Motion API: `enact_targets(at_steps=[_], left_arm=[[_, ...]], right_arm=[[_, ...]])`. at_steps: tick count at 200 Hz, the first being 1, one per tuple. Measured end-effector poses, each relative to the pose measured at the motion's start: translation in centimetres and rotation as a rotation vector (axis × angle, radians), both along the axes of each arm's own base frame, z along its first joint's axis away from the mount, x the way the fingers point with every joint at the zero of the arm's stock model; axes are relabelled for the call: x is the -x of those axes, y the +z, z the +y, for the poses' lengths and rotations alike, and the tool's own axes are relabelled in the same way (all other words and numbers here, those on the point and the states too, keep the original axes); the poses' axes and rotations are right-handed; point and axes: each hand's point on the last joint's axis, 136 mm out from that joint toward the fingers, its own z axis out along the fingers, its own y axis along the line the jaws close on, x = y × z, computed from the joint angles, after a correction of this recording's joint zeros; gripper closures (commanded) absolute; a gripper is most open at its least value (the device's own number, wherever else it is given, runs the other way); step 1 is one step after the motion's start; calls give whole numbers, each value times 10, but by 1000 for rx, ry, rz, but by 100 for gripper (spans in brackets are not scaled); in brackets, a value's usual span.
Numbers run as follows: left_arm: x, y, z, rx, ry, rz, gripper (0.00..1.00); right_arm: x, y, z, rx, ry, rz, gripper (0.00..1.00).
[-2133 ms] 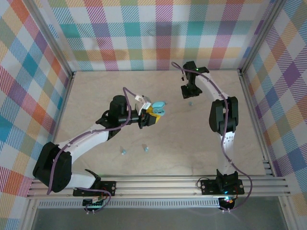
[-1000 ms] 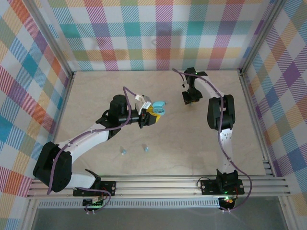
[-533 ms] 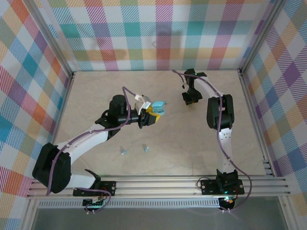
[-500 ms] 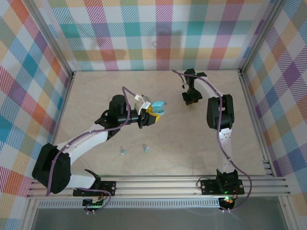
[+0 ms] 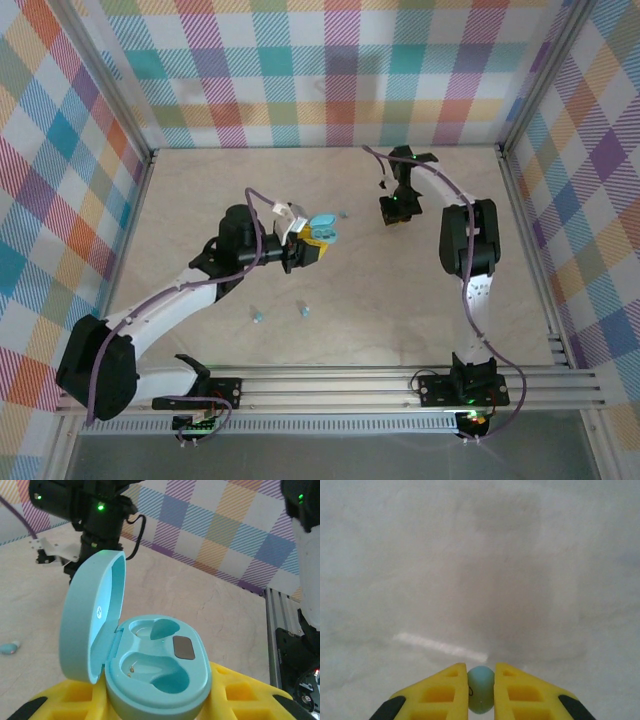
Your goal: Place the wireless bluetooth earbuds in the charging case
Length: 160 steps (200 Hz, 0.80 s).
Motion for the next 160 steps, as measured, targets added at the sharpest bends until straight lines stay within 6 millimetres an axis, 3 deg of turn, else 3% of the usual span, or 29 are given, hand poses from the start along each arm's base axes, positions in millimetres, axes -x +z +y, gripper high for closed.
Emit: enact_targets(at_steps=[60, 123, 160], left_arm=[[22, -9, 20, -22, 41, 3, 90], [22, -34, 24, -53, 64, 34, 91], [15, -24, 21, -20, 66, -20, 94]], right_arm=[[54, 24, 21, -125, -26, 59, 90], [92, 79, 57, -264, -8, 10, 90], [112, 121, 76, -337, 25, -81, 90]])
